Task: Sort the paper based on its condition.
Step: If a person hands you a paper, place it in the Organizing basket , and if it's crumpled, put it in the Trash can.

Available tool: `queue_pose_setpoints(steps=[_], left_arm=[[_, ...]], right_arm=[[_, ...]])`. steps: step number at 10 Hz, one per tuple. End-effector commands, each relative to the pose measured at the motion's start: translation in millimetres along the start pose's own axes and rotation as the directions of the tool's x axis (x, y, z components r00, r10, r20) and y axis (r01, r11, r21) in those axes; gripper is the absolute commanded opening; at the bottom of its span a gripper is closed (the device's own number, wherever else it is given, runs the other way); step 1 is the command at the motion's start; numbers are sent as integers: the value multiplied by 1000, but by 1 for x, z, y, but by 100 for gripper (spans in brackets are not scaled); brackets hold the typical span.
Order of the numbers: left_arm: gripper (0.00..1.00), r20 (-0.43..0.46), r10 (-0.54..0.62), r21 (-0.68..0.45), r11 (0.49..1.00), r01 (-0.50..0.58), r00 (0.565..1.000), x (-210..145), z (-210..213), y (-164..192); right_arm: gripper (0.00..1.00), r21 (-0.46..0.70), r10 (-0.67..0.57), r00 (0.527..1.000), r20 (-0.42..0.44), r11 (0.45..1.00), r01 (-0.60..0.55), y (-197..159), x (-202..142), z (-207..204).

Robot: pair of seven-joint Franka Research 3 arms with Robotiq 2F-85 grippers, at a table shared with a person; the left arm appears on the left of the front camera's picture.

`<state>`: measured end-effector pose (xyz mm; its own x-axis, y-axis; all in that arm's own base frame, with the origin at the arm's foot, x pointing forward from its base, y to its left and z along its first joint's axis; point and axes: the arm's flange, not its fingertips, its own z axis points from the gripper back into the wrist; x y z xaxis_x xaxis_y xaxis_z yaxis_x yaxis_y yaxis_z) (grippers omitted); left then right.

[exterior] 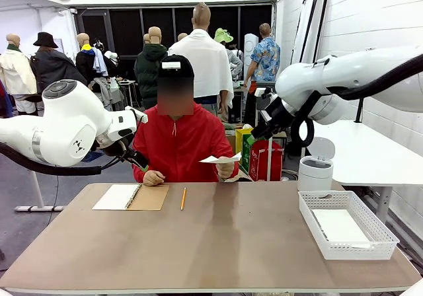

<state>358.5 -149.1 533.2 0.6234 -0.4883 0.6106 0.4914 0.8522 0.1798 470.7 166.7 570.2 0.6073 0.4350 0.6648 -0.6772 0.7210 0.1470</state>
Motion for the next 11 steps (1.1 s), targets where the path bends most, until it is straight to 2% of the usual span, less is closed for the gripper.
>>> queue_pose_setpoints(steps=[1,3,6,7,8,9,11], left_arm=[[100,-3,-3,-1,1000,3,1000,-1,-1,0],[100,-3,-3,-1,1000,3,1000,-1,-1,0],[100,-3,-3,-1,1000,3,1000,-1,-1,0],[100,-3,-3,-1,1000,3,1000,-1,-1,0],[100,-3,-3,-1,1000,3,1000,-1,-1,0],[100,-3,-3,-1,1000,3,1000,-1,-1,0],[100,-3,-3,-1,1000,3,1000,-1,-1,0]], right_arm=[[100,80,-245,966,88,968,238,-24,9,0],[100,150,-414,896,158,907,393,-51,3,1],[100,214,-581,809,92,805,553,-72,-15,-10],[100,231,-598,800,49,786,573,-76,-20,-14],[100,205,-577,817,7,801,563,-77,-20,-20],[100,204,-567,819,89,815,543,-79,-19,-10],[100,204,-567,819,89,815,543,-79,-19,-10]])
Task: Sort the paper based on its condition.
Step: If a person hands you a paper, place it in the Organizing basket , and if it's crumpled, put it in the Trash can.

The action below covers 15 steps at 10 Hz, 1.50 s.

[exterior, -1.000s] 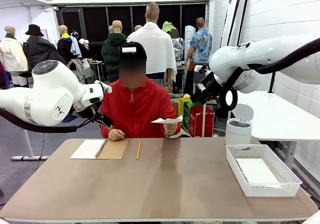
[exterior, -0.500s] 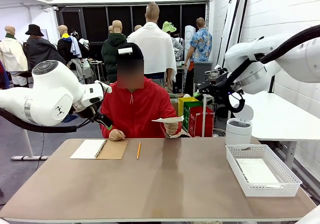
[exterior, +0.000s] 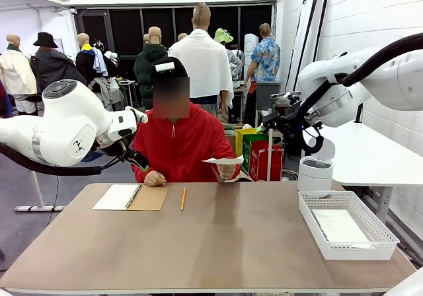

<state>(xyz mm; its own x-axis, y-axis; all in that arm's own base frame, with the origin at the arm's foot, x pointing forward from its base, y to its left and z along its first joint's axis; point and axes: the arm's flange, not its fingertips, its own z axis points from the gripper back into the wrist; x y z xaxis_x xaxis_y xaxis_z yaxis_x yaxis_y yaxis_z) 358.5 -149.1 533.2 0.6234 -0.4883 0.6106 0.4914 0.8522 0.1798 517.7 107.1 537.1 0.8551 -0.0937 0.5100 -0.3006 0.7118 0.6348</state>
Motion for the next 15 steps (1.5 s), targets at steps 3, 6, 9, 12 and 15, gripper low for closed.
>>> queue_pose_setpoints(steps=[3,6,9,12,15], left_arm=[[100,-3,-3,-1,1000,3,1000,-1,-1,0],[100,-3,-3,-1,1000,3,1000,-1,-1,0],[100,-3,-3,-1,1000,3,1000,-1,-1,0],[100,-3,-3,-1,1000,3,1000,-1,-1,0],[100,-3,-3,-1,1000,3,1000,-1,-1,0]], right_arm=[[100,0,3,1000,5,1000,-3,1,1,2],[100,82,-284,950,-132,952,296,-12,-6,-17],[100,87,-411,883,-227,894,439,-22,-12,-38],[100,117,-504,820,-272,829,548,-39,-19,-64],[100,190,-562,756,-336,745,639,-53,-29,-86]])
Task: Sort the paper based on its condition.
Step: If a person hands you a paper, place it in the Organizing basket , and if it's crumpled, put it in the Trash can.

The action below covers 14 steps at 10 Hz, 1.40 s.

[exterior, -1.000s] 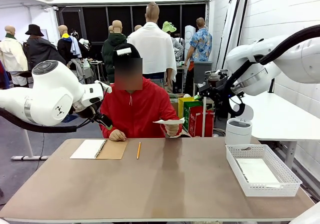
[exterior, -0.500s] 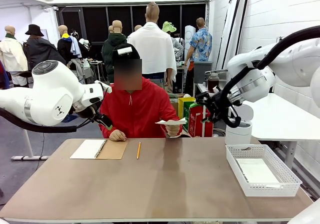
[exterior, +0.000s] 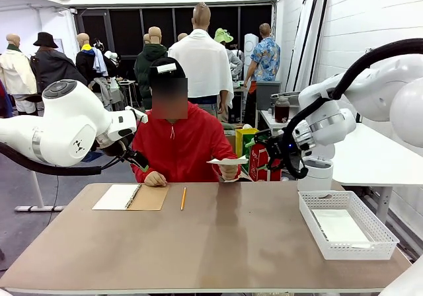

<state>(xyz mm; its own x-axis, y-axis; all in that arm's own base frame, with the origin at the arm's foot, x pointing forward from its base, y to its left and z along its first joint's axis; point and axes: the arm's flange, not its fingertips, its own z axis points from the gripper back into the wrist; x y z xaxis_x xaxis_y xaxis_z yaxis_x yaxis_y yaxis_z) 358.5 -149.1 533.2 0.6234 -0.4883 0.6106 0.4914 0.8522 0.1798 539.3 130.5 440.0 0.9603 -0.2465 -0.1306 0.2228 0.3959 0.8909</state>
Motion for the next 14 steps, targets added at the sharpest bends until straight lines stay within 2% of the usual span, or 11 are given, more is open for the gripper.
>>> queue_pose_setpoints(steps=[1,2,5,6,7,8,10,11,13,14], left_arm=[[100,-3,-3,-1,1000,3,1000,-1,-1,0],[100,-3,-3,-1,1000,3,1000,-1,-1,0],[100,-3,-3,-1,1000,3,1000,-1,-1,0],[100,-3,-3,-1,1000,3,1000,-1,-1,0],[100,-3,-3,-1,1000,3,1000,-1,-1,0],[100,-3,-3,-1,1000,3,1000,-1,-1,0],[100,-3,-3,-1,1000,3,1000,-1,-1,0],[100,-3,-3,-1,1000,3,1000,-1,-1,0],[100,-3,-3,-1,1000,3,1000,-1,-1,0],[100,-3,-3,-1,1000,3,1000,-1,-1,0]], right_arm=[[100,99,-39,998,-50,994,44,-3,10,-8],[100,132,-53,994,-98,989,66,-7,13,-14],[100,128,-94,986,-137,985,112,-16,16,-25],[82,119,-106,985,-137,985,122,-18,18,-28],[76,112,-107,984,-141,986,123,-19,17,-28],[76,114,-110,984,-139,985,126,-18,17,-28],[40,122,-111,986,-123,985,126,-18,20,-25],[35,121,-110,986,-124,985,125,-18,21,-25],[0,132,-114,987,-117,983,129,-18,22,-25],[0,128,-107,987,-117,984,122,-17,22,-24]])
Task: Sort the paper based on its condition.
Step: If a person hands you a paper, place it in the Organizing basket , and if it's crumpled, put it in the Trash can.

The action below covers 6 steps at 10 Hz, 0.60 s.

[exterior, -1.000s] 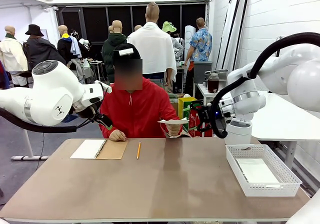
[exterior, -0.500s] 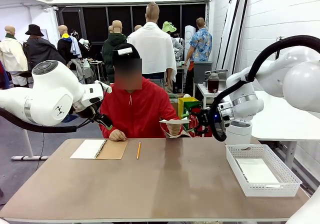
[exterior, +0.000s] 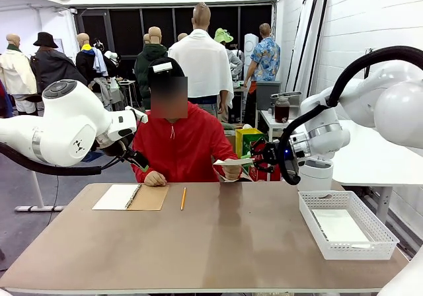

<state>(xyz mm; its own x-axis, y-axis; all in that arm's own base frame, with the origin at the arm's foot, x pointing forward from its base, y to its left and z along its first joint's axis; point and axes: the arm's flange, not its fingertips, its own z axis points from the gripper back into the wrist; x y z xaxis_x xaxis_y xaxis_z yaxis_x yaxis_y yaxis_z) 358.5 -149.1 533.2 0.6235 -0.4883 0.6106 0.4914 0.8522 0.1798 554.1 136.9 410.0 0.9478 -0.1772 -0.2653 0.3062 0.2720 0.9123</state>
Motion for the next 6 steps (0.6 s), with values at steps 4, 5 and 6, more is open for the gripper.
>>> queue_pose_setpoints(steps=[4,5,6], left_arm=[[100,-3,-3,-1,1000,3,1000,-1,-1,0],[100,-3,-3,-1,1000,3,1000,-1,-1,0],[100,-3,-3,-1,1000,3,1000,-1,-1,0]], right_arm=[[0,64,17,998,-56,998,-13,8,3,-1],[0,81,33,997,-75,996,-27,11,-1,3],[0,99,53,995,-85,994,-44,14,-5,8]])
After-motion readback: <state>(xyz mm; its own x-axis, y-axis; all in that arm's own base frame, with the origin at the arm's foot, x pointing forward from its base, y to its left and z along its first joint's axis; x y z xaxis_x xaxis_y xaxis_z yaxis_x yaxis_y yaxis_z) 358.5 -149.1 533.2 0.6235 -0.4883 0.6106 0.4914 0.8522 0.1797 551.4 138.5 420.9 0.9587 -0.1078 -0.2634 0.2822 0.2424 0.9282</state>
